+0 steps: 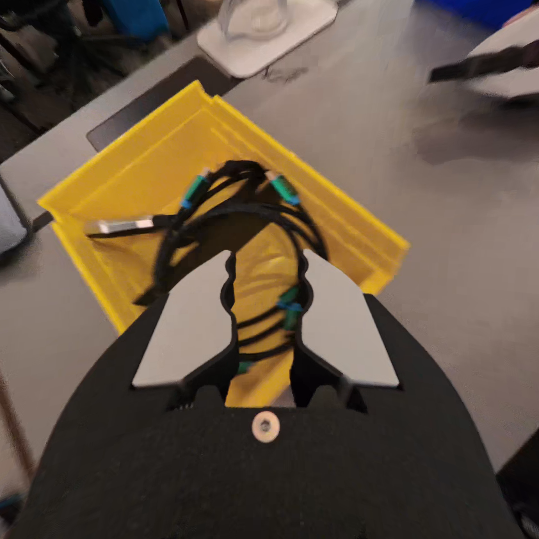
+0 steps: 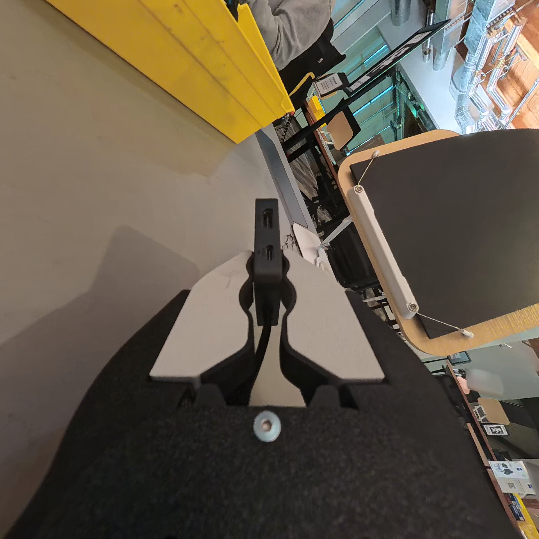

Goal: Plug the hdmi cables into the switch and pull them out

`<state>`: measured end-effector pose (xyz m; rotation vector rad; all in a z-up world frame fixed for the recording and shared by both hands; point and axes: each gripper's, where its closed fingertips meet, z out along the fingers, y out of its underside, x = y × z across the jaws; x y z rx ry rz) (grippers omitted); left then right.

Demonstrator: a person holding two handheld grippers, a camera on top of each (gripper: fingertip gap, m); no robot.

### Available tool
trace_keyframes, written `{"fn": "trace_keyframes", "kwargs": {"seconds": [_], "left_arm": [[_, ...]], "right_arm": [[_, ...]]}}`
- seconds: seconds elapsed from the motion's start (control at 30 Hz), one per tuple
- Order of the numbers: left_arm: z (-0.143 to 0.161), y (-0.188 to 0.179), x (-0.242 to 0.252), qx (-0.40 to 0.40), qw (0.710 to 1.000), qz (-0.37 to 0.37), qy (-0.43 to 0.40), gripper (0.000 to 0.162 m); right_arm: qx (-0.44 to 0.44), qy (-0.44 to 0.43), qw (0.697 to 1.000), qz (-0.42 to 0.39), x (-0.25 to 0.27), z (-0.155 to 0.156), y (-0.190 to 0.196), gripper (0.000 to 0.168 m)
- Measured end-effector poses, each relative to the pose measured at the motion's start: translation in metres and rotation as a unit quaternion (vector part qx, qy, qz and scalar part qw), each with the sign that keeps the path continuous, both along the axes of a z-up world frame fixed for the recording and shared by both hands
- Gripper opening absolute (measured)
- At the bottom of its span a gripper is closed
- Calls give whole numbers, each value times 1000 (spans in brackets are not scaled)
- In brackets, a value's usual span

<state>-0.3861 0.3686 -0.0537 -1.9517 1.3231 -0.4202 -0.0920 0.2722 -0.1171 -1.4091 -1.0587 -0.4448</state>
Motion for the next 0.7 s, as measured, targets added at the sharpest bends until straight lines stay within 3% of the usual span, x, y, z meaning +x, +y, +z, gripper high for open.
{"fn": "trace_keyframes", "kwargs": {"seconds": [0.07,0.13,0.27,0.4,0.6,0.7], "left_arm": [[-2,38,6,-44,997,-36,46,48],[1,58,24,-111,988,-97,37,64],[2,90,39,-187,971,-144,44,44],[-19,87,38,-282,942,-164,84,43],[-46,84,40,-281,936,-174,120,46],[-53,81,32,-296,928,-172,145,21]], "right_arm": [[-2,-4,1000,1,-1,-2,0,14],[-3,-6,1000,1,0,-2,1,14],[-7,0,1000,-1,1,-3,1,14],[-14,10,1000,1,2,-3,2,14],[-19,2,1000,8,-1,-6,2,14],[-18,-1,1000,9,-2,-7,2,14]]}}
